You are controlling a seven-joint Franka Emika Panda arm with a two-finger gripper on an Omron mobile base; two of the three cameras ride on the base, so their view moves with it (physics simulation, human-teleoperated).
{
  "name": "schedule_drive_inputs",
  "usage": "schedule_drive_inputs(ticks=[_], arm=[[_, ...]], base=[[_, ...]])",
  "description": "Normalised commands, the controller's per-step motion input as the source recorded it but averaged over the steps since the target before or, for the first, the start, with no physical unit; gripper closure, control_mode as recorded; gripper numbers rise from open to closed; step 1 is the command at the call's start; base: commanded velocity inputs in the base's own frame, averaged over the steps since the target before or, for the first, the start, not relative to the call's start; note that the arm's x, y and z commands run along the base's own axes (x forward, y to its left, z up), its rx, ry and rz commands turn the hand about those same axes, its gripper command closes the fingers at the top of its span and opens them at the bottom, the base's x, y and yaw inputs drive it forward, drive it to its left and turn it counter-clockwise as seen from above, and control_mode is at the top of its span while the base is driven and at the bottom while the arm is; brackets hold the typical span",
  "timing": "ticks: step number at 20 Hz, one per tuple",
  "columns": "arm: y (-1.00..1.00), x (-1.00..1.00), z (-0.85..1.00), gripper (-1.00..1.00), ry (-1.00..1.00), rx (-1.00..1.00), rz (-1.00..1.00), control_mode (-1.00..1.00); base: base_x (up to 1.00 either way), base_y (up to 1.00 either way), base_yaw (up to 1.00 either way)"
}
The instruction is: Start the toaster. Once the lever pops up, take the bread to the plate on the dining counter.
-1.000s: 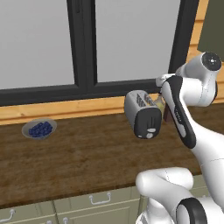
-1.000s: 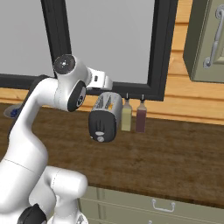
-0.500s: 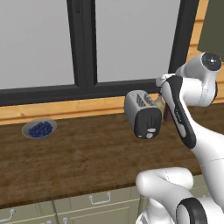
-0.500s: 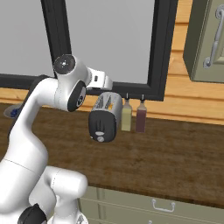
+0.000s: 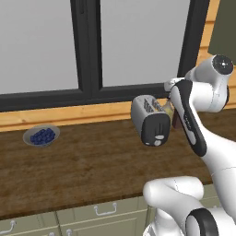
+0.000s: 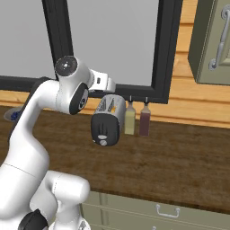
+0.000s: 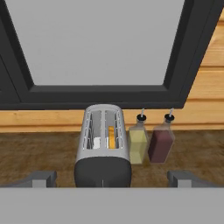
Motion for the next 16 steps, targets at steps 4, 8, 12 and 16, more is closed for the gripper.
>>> schedule_drive_inputs(ticks=[4, 8, 12, 16], arm=[[0.00, 0.00, 0.00, -1.00, 0.00, 0.00, 0.00, -1.00], [0.00, 0.00, 0.00, -1.00, 0.00, 0.00, 0.00, -1.00], [0.00, 0.00, 0.00, -1.00, 0.00, 0.00, 0.00, -1.00], [0.00, 0.00, 0.00, -1.00, 0.00, 0.00, 0.00, -1.00]], base=[[0.00, 0.00, 0.00], [0.00, 0.00, 0.00], [0.00, 0.00, 0.00], [0.00, 0.00, 0.00]])
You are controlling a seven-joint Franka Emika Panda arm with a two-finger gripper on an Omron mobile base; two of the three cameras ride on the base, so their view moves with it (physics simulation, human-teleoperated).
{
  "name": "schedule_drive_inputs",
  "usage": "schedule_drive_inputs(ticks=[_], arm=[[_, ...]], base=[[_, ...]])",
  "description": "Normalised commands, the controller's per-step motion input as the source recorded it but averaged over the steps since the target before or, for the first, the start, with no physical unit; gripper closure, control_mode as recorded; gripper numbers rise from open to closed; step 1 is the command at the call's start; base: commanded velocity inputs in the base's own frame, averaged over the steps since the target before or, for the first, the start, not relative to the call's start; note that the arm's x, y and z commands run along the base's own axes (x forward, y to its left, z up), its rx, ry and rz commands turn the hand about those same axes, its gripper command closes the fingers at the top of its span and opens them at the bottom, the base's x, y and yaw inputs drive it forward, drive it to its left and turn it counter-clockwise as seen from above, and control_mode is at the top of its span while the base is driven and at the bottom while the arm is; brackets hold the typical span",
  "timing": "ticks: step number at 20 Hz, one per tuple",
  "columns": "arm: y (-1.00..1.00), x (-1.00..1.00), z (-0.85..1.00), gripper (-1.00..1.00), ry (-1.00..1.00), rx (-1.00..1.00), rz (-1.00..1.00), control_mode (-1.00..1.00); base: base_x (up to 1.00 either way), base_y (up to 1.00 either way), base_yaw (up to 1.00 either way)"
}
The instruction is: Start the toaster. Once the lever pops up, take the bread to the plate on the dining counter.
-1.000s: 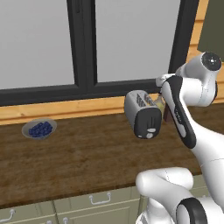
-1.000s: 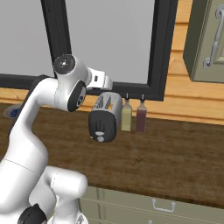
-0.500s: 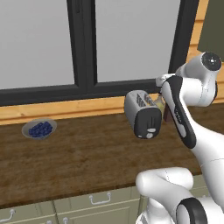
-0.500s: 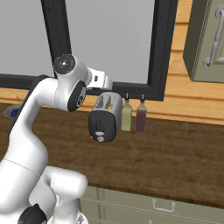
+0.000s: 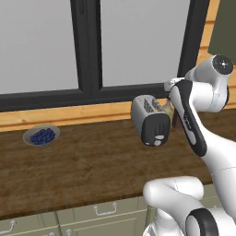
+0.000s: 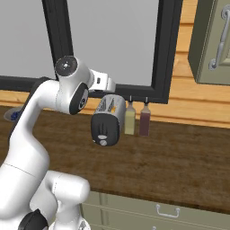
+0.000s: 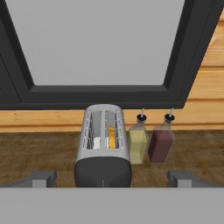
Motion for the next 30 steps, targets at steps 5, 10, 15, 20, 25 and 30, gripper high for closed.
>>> schedule_drive_inputs(ticks=[5, 10, 15, 20, 25, 30], arm=[[0.00, 0.00, 0.00, -1.00, 0.00, 0.00, 0.00, -1.00], [0.00, 0.00, 0.00, -1.00, 0.00, 0.00, 0.00, -1.00], [0.00, 0.00, 0.00, -1.00, 0.00, 0.00, 0.00, -1.00], [0.00, 0.00, 0.00, -1.00, 0.00, 0.00, 0.00, -1.00], [0.00, 0.00, 0.00, -1.00, 0.00, 0.00, 0.00, -1.00], [0.00, 0.00, 0.00, -1.00, 0.00, 0.00, 0.00, -1.00]], base=[[0.00, 0.00, 0.00], [0.00, 0.00, 0.00], [0.00, 0.00, 0.00], [0.00, 0.00, 0.00], [0.00, 0.00, 0.00], [0.00, 0.00, 0.00]])
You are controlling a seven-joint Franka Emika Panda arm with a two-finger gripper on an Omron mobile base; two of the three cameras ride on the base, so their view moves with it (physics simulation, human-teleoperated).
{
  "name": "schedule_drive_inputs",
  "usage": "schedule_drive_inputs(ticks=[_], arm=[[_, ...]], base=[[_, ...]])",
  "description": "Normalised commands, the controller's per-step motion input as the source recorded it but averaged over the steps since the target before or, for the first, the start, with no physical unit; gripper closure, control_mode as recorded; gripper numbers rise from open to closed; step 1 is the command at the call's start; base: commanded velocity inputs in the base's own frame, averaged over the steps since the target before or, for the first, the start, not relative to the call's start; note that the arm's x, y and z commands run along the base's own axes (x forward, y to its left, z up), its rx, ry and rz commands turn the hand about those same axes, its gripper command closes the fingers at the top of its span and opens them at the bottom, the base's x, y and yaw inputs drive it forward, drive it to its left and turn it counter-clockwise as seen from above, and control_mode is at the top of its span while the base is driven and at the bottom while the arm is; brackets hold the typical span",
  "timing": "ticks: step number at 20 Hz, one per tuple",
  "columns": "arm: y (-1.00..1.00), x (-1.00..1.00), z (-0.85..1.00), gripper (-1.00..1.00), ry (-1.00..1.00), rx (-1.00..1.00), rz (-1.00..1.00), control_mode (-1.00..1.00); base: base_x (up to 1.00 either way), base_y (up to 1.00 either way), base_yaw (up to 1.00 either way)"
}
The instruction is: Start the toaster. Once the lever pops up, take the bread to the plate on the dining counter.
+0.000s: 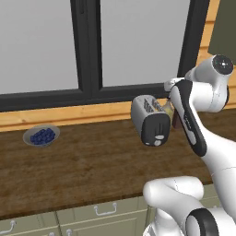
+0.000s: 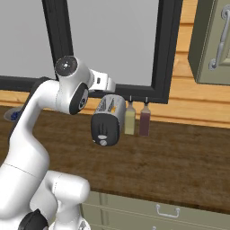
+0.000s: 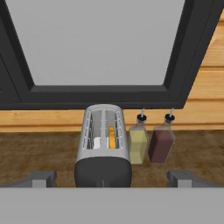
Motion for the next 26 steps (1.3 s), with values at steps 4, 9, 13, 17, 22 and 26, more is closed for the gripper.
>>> schedule_drive_inputs(ticks=[4, 9, 13, 17, 22, 26], arm=[[0.00, 0.00, 0.00, -1.00, 0.00, 0.00, 0.00, -1.00], [0.00, 0.00, 0.00, -1.00, 0.00, 0.00, 0.00, -1.00], [0.00, 0.00, 0.00, -1.00, 0.00, 0.00, 0.00, -1.00], [0.00, 0.00, 0.00, -1.00, 0.00, 0.00, 0.00, -1.00], [0.00, 0.00, 0.00, -1.00, 0.00, 0.00, 0.00, -1.00], [0.00, 0.00, 0.00, -1.00, 0.00, 0.00, 0.00, -1.00]], base=[[0.00, 0.00, 0.00], [0.00, 0.00, 0.00], [0.00, 0.00, 0.00], [0.00, 0.00, 0.00], [0.00, 0.00, 0.00], [0.00, 0.00, 0.00]])
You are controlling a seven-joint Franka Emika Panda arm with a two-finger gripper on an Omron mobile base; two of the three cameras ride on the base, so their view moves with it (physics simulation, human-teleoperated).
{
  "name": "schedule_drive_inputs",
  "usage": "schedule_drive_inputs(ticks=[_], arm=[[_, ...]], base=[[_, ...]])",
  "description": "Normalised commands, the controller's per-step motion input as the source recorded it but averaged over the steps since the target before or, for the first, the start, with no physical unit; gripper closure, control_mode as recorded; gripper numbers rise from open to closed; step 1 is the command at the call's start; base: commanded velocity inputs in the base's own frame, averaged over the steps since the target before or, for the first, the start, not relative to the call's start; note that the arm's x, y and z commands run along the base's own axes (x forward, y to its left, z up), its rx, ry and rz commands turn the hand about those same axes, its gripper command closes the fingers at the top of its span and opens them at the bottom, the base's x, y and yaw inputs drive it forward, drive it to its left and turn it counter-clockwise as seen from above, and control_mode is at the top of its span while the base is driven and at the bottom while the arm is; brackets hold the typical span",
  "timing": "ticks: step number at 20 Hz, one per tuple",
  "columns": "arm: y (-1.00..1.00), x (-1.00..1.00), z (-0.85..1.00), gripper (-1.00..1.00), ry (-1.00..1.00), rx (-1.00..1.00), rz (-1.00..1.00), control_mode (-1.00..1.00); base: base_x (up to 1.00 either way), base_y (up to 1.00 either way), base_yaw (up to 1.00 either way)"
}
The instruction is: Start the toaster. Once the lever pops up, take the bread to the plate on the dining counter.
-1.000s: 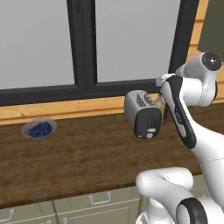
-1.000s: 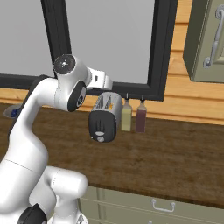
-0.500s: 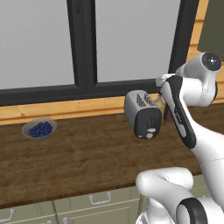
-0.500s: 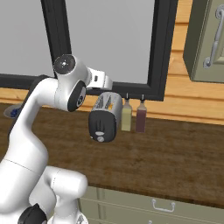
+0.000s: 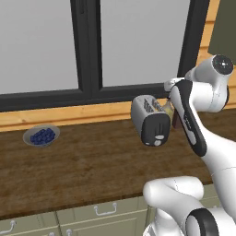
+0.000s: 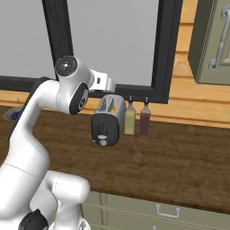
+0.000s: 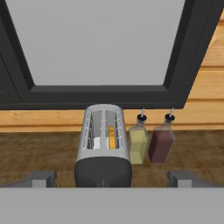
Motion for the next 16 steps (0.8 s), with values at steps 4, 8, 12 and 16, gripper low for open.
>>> schedule_drive_inputs(ticks=[4, 8, 12, 16], arm=[[0.00, 0.00, 0.00, -1.00, 0.00, 0.00, 0.00, -1.00], [0.00, 0.00, 0.00, -1.00, 0.00, 0.00, 0.00, -1.00], [0.00, 0.00, 0.00, -1.00, 0.00, 0.00, 0.00, -1.00], [0.00, 0.00, 0.00, -1.00, 0.00, 0.00, 0.00, -1.00]], base=[[0.00, 0.00, 0.00], [0.00, 0.00, 0.00], [0.00, 0.00, 0.00], [0.00, 0.00, 0.00]])
